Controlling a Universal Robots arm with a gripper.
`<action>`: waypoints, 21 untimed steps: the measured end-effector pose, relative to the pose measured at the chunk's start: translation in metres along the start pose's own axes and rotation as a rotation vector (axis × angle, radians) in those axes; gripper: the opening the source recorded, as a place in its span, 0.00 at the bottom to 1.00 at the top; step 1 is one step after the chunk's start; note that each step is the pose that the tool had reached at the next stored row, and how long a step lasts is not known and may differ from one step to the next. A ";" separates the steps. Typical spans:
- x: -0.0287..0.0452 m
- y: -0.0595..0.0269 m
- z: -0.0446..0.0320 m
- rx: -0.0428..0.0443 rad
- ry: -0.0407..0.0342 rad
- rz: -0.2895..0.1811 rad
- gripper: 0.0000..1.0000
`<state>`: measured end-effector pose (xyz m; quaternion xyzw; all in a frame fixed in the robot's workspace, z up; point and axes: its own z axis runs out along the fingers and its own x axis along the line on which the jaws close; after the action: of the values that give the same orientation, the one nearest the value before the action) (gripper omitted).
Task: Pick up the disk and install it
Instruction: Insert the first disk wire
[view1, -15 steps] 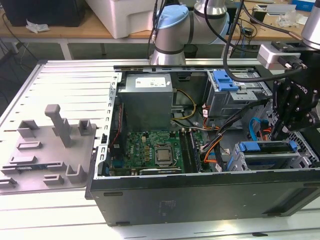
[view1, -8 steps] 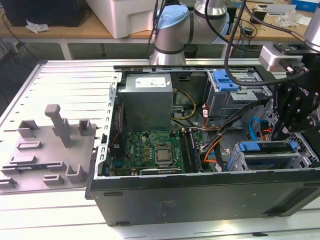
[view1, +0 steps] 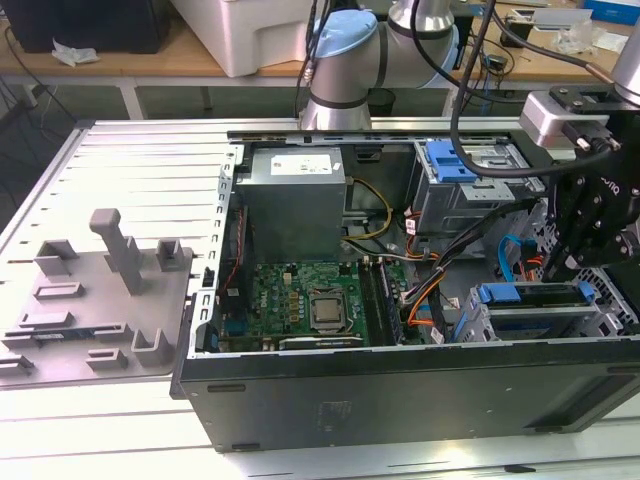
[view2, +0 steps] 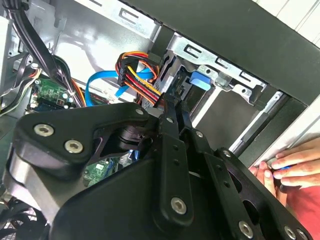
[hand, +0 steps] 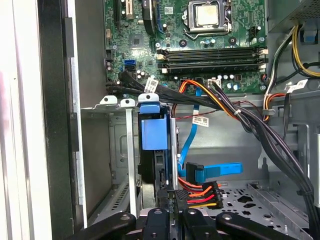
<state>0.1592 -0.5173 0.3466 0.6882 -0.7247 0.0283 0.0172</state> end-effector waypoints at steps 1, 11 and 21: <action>0.0001 0.0000 0.0000 -0.0001 -0.0003 0.000 0.17; 0.0000 -0.0012 0.0000 -0.0001 -0.0008 0.000 0.17; 0.0015 -0.0019 0.0002 -0.0004 -0.0082 0.000 0.17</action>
<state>0.1610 -0.5188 0.3466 0.6883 -0.7249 0.0253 0.0143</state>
